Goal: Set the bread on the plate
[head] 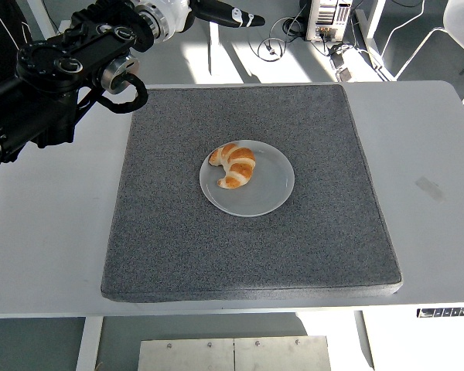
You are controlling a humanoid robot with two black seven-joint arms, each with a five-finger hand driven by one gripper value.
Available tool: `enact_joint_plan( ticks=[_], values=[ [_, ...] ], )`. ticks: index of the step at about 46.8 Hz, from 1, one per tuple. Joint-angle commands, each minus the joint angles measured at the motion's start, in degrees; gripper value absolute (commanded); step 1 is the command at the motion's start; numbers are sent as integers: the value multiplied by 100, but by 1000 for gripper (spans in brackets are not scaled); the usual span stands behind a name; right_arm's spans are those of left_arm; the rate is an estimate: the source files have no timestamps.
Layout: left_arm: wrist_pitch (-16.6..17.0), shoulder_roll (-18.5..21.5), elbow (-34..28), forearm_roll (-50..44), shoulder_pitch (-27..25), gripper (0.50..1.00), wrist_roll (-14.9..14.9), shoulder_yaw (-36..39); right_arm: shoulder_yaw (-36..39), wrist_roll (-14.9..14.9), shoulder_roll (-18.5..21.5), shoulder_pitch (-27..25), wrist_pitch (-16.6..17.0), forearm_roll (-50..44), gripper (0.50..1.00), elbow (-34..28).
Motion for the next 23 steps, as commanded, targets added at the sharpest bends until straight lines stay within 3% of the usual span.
enact_joint_plan(
  ticks=[1,11,23],
  values=[
    [7,174,3,-156,386,983,14,-669,-10,-1,0,-17,5,-1,1000,2],
    [16,263,-6,-613,1538,984,49,-2200,7,-1,0,-8,5,-1,1000,2],
    [24,-53,3,-814,2285,984,49,-2622,25,-1,0,27,-13,8,1000,2]
  ],
)
